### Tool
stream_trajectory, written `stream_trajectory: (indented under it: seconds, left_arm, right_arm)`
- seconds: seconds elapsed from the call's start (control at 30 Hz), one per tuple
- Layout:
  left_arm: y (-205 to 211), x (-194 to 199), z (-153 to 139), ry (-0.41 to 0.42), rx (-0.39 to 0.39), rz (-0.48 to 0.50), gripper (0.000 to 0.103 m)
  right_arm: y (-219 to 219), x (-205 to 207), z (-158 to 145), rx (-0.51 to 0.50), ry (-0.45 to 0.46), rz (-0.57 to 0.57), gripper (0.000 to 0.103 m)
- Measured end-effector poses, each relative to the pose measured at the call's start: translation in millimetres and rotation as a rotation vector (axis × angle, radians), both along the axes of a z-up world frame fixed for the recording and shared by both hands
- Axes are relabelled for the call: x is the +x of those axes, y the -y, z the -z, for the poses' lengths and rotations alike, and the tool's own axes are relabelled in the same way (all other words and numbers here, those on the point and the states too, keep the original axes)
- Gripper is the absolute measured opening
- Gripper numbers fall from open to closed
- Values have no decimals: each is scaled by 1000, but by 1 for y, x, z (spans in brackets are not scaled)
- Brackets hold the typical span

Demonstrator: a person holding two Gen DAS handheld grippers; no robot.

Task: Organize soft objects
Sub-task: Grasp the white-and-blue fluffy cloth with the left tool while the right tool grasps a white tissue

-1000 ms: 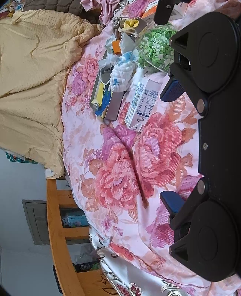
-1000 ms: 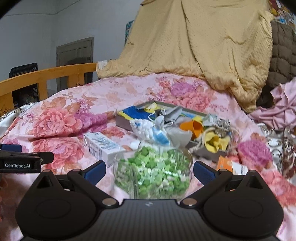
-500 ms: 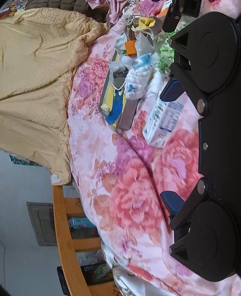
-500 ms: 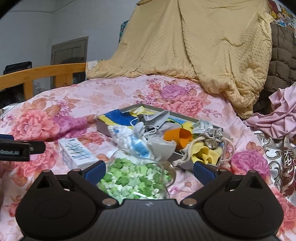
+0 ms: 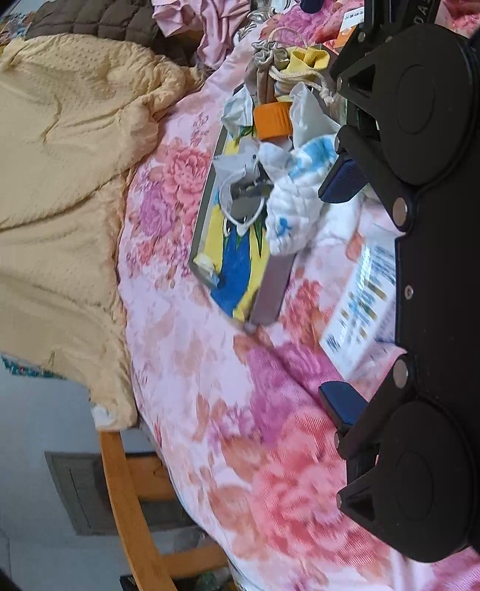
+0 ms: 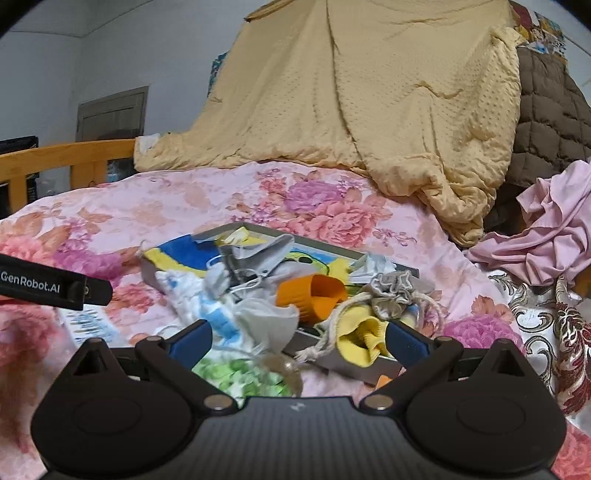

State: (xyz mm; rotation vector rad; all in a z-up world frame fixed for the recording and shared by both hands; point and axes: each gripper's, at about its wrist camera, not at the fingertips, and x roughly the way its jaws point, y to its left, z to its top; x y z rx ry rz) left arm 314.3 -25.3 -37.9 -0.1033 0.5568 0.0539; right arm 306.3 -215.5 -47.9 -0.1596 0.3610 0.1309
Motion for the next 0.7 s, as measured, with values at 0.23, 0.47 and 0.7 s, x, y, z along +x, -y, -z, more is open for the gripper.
stream_trajectory:
  seconds: [0.23,0.47,0.7]
  left_arm:
    - [18,36,-1,-36,-59,76,102]
    - [36,67,0,-52,-151,125,102]
    - [44,90,6,-105,-185,120,101]
  right_arm:
    - [0,19,5,-42,9,0,85]
    - [2,35,10,-52,-36,-48,63]
    - [7,45,13,-15,-67,-112,63]
